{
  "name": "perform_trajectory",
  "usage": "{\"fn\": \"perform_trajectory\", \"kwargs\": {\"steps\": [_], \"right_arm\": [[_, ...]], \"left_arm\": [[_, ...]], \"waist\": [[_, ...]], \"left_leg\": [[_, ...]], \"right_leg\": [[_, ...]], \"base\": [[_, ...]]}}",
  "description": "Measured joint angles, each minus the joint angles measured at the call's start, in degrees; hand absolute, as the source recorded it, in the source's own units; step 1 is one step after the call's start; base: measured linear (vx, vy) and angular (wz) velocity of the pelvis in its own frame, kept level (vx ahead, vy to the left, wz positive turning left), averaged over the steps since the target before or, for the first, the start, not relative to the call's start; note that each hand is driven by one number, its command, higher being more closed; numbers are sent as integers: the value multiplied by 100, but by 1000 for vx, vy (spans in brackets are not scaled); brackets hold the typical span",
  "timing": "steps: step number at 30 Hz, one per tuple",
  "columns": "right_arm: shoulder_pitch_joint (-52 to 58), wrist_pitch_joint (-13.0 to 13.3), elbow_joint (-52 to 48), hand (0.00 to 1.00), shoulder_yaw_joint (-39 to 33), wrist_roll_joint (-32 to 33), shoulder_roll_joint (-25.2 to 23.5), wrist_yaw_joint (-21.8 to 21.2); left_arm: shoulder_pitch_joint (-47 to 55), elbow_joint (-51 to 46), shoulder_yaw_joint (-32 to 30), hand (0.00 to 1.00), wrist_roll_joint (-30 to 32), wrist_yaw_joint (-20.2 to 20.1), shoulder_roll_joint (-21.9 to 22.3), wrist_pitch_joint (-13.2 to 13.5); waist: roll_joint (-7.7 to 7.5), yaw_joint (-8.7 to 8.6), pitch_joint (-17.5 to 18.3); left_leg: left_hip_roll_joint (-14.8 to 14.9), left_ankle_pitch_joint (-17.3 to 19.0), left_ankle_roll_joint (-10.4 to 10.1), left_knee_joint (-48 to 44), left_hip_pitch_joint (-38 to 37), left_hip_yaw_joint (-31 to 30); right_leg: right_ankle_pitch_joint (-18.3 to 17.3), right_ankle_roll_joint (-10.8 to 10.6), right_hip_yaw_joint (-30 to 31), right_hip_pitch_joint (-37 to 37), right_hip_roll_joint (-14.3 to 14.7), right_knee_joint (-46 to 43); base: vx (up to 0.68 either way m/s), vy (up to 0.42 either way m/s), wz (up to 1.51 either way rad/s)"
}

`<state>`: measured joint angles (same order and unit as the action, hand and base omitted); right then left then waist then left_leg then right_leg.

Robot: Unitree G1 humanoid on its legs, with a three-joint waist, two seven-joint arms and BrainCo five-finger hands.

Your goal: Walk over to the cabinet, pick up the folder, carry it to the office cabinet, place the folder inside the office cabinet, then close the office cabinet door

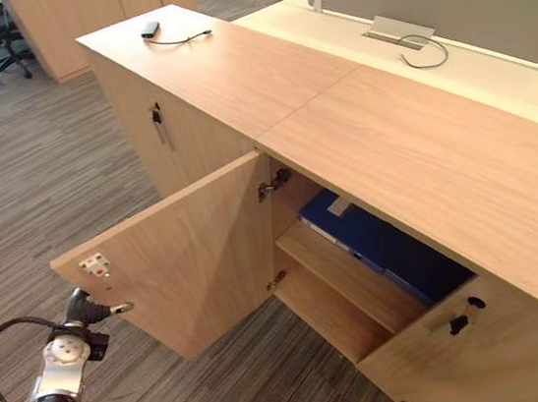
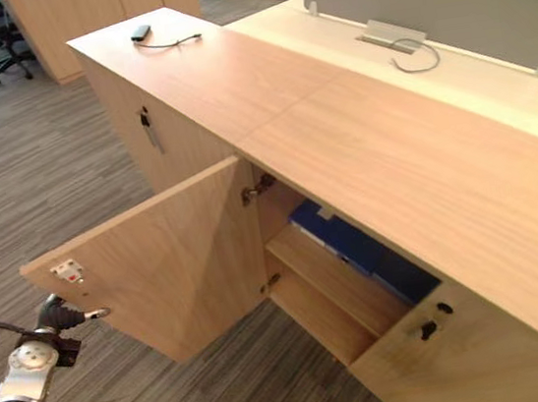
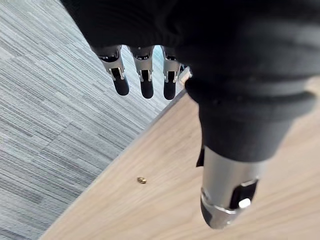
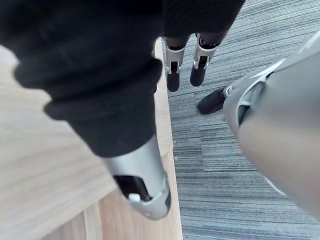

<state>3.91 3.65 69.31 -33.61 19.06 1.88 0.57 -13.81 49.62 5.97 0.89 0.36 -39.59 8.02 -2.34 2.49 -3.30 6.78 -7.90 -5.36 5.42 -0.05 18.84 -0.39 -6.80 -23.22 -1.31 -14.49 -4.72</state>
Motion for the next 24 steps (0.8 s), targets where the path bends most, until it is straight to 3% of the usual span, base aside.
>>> {"fn": "perform_trajectory", "kwargs": {"steps": [5, 7, 13, 15, 18, 20, 24], "right_arm": [[-87, 9, 5, 0, 172, -3, 40, 20], [-84, 9, 8, 0, 176, -4, 37, 29], [-96, 4, 21, 0, 183, -15, 5, 78], [-178, 4, 117, 0, 183, -17, 5, 82], [-240, -13, 247, 0, 309, -68, 5, 118], [-220, -15, 247, 0, 465, -239, 6, 121], [-255, -28, 244, 0, 1010, -485, 34, 128]], "left_arm": [[464, -499, 675, 0, 135, -13, -1, -12], [854, -1148, 1021, 0, 163, -27, -29, -17], [1485, -3048, 2934, 0, 213, -884, -93, 133], [1444, -3606, 3332, 0, 229, -1102, 303, 143], [1105, -4522, 4034, 0, -88, -1560, 1091, 650], [932, -4753, 4278, 0, -346, -1703, 1397, 834], [760, -4707, 4526, 0, -701, -1869, 1545, 926]], "waist": [[2, 23, -1], [2, 25, -3], [1, 49, -3], [-14, -39, 7], [-18, -221, 31], [-9, -337, 58], [21, -404, 60]], "left_leg": [[-91, 34, 18, 1, 90, -107], [-155, 30, 43, 1, 151, -199], [-308, 45, 103, 0, 201, -247], [-314, 21, 134, 0, 253, -213], [-290, -41, 182, -1, 291, -75], [-242, -48, 173, 0, 291, -44], [-88, -51, 131, 1, 170, 53]], "right_leg": [[-16, -16, -79, 10, -91, -1], [-25, -28, -177, 25, -175, -9], [-22, -26, -185, 46, -334, -12], [-2, -11, -141, 137, -344, -36], [110, -123, 9, 269, -301, -71], [113, -122, 36, 285, -255, -87], [78, -66, 129, 301, -102, -87]], "base": [[-15, 19, 14], [-26, 31, 22], [-6, 24, 6], [-13, 5, -9], [0, -4, -23], [23, -18, -19], [-10, -45, -19]]}}
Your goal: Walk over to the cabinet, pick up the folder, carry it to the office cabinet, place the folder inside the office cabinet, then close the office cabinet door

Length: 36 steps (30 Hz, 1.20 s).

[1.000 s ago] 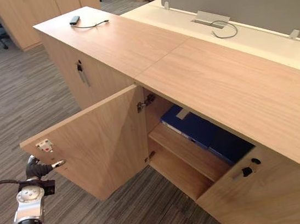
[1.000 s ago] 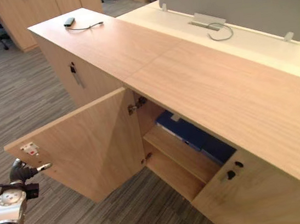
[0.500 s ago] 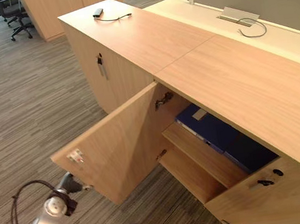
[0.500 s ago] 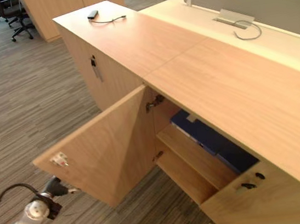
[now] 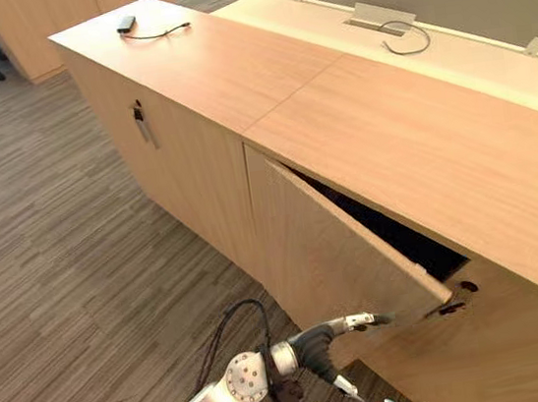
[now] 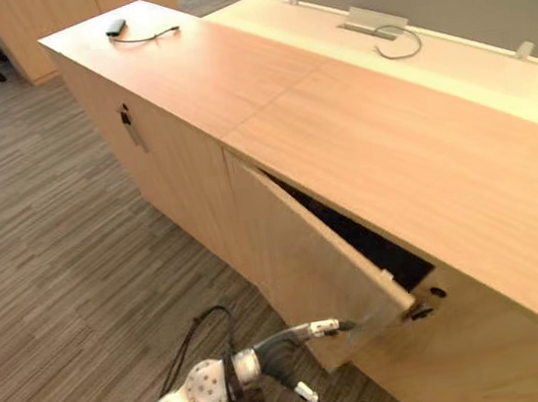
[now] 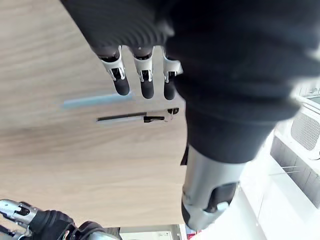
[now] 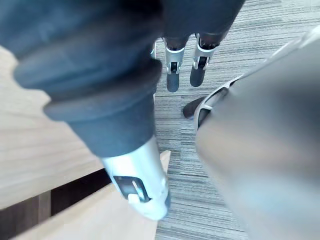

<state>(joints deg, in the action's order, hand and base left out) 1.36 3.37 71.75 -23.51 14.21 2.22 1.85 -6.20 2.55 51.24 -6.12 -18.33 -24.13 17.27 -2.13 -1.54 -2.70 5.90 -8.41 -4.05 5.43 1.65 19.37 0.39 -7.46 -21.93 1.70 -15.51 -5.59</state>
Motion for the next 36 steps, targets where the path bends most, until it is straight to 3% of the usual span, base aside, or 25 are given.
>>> {"fn": "perform_trajectory", "kwargs": {"steps": [8, 12, 15, 16, 19, 21, 23, 25, 27, 28, 29, 30, 32, 34, 35, 36], "right_arm": [[-173, 3, -9, 0, 927, -313, 44, -4], [-181, 11, -13, 0, 1065, -386, 61, -4], [-220, 13, -20, 0, 1148, -390, 89, -6], [-230, 14, -31, 0, 1187, -362, 115, -9], [-177, 21, -169, 0, 1178, -180, 102, -15], [-108, 27, -233, 0, 1121, -173, 94, -14], [-40, 38, -257, 0, 1102, -160, 108, -11], [41, 75, -223, 0, 919, -49, 116, -6], [112, 87, -229, 0, 904, 24, 223, 25], [101, 95, -236, 0, 905, 23, 289, 52], [99, 98, -233, 0, 905, 21, 350, 70], [61, 106, -234, 0, 904, 12, 426, 103], [18, 108, -236, 0, 904, 9, 420, 119], [-46, 108, -234, 0, 916, 1, 367, 131], [-87, 123, -237, 0, 961, -34, 363, 135], [-111, 139, -237, 0, 995, -84, 369, 137]], "left_arm": [[314, 365, 199, 0, -151, -91, 54, -89], [515, 704, 100, 0, -256, -69, 253, -142], [724, 1347, -468, 0, -366, 48, 642, -207], [809, 1674, -910, 0, -451, 232, 821, -303], [784, 2374, -1678, 0, -478, 469, 984, -335], [774, 3264, -2597, 0, -443, 775, 1149, -341], [834, 3875, -3321, 0, -326, 1049, 1191, -406], [874, 4411, -4126, 0, -200, 1371, 1227, -509], [857, 4908, -4708, 0, -48, 1657, 1348, -556], [875, 5083, -4934, 0, -21, 1775, 1508, -565], [891, 5146, -5075, 0, -21, 1838, 1613, -567], [937, 5170, -5336, 0, -126, 2004, 1804, -565], [976, 5173, -5487, 0, -369, 2130, 1865, -521], [1018, 5174, -5898, 0, -761, 2211, 1947, -417], [1069, 5184, -6022, 0, -880, 2229, 1955, -380], [1102, 5208, -6095, 0, -950, 2240, 1964, -354]], "waist": [[17, -83, 3], [19, -100, 3], [45, -128, -37], [76, -153, -51], [110, -270, -64], [104, -309, -59], [182, -269, -29], [221, -239, -11], [204, -198, -93], [155, -138, -172], [156, -92, -184], [176, 7, -238], [193, 64, -322], [212, 141, -343], [271, 167, -362], [360, 186, -367]], "left_leg": [[46, 58, -93, 0, -78, 15], [44, 75, -102, -1, -81, 44], [84, 133, -145, -6, -202, 179], [149, 186, -198, -6, -318, 283], [225, 240, -267, -26, -409, 348], [511, 479, -367, -406, -323, 439], [1051, 899, -443, -1316, -36, 515], [1668, 989, -244, -2508, 362, 367], [1964, 646, 43, -3870, 790, -380], [1826, 885, -243, -4391, 944, -787], [1689, 1135, -385, -4626, 979, -939], [1350, 1608, -470, -4883, 1056, -1036], [1055, 1913, -436, -4662, 1044, -1126], [222, 2104, -487, -3398, 910, -1996], [-30, 2064, -502, -2671, 751, -2437], [-101, 1911, -466, -2289, 648, -2661]], "right_leg": [[-42, 53, 6, -70, 41, 56], [-40, 51, 19, -70, 45, 88], [-61, 73, 65, -47, 46, -73], [-165, 181, 70, 15, 41, -296], [-405, 217, 69, 97, 42, -590], [-549, 285, 67, 135, 229, -676], [-597, 372, 60, 86, 580, -524], [-546, 416, 49, -98, 1015, -306], [-537, 610, 241, -510, 1285, -31], [-544, 650, 403, -689, 1222, 14], [-553, 674, 536, -724, 1177, 16], [-563, 701, 828, -791, 1133, 29], [-592, 748, 1072, -870, 1158, 28], [-600, 758, 1433, -860, 1168, 27], [-602, 751, 1557, -848, 1209, 30], [-605, 740, 1625, -827, 1275, 39]], "base": [[-2, -4, -1], [14, -2, -2], [38, -9, -23], [20, -24, -34], [17, -55, -19], [31, -158, -33], [74, -265, -54], [135, -363, -53], [176, -406, -60], [182, -255, -69], [172, -45, -105], [182, -29, -105], [133, 7, -87], [116, 118, -86], [94, 146, -80], [117, 202, -92]]}}
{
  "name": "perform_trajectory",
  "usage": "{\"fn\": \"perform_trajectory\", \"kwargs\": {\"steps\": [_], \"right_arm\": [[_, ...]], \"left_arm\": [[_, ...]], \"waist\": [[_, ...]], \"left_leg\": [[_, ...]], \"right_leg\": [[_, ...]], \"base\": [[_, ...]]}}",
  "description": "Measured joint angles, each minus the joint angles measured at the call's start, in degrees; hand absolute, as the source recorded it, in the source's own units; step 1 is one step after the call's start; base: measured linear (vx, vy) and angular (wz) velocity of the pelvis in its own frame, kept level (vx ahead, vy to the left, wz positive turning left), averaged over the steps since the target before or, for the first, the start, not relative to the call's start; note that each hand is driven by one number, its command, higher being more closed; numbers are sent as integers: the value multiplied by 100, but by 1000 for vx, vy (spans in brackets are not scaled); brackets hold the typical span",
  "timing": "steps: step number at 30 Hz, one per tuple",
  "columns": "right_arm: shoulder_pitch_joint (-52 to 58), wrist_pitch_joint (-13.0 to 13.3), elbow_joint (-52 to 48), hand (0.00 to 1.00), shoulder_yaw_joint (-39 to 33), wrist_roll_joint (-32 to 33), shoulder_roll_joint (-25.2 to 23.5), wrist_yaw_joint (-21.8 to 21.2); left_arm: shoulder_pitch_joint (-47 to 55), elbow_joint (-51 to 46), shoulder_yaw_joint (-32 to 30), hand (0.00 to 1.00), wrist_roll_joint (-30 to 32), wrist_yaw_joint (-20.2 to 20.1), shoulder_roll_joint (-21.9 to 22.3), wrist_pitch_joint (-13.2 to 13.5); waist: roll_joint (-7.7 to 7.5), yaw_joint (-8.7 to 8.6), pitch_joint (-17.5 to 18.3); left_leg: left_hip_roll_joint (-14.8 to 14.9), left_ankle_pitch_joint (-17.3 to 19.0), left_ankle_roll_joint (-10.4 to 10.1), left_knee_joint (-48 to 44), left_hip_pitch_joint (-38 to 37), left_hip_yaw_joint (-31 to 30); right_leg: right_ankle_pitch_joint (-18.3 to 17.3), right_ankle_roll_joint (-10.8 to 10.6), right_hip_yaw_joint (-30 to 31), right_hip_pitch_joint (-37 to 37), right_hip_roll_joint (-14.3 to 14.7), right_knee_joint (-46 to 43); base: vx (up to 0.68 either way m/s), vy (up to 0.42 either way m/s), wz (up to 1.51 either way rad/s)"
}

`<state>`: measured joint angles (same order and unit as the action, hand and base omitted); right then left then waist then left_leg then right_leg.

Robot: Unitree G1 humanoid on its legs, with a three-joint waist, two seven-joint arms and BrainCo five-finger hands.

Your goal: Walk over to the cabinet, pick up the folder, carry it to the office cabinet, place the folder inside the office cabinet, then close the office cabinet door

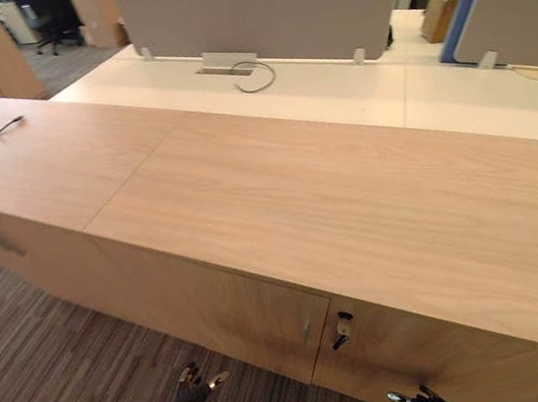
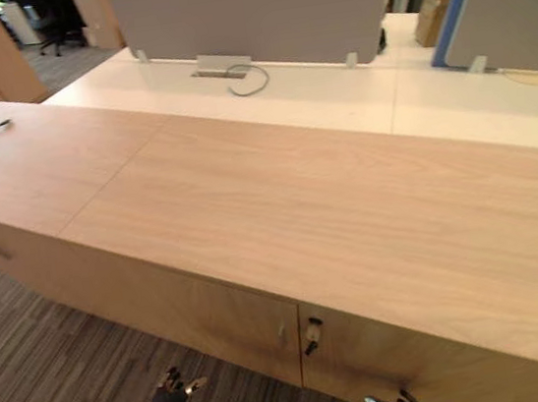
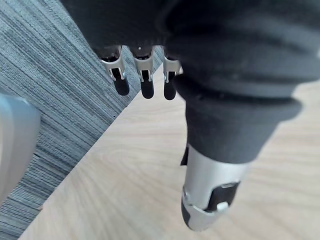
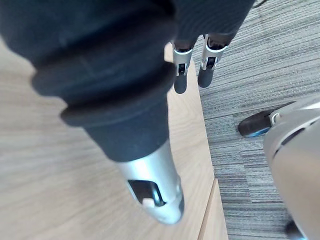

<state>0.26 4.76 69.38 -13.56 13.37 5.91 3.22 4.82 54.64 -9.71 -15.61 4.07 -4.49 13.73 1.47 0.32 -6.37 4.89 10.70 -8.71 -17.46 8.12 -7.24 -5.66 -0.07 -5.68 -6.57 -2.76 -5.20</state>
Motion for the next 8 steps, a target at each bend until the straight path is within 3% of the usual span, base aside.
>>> {"fn": "perform_trajectory", "kwargs": {"steps": [1, 3, 8], "right_arm": [[-8, 12, 4, 0, 22, -112, -97, 4], [86, 26, -8, 0, 25, -133, -316, -35], [232, 94, -3, 0, -48, -132, -382, -137]], "left_arm": [[54, 137, -148, 0, -118, 1, -35, 39], [124, 371, -302, 0, -191, -50, -133, 40], [294, 787, -246, 0, 95, -467, -14, -15]], "waist": [[-25, 78, -4], [-224, 71, 117], [-255, -11, 394]], "left_leg": [[-38, -495, 347, 126, -152, -15], [-147, -646, 454, 557, -355, 164], [-405, -1318, 651, 1959, -872, 392]], "right_leg": [[7, -69, 199, -57, 25, 63], [35, -163, 214, -36, -147, 109], [36, -397, 280, 138, -448, 245]], "base": [[127, 187, -77], [134, 145, -42], [90, 73, -12]]}}
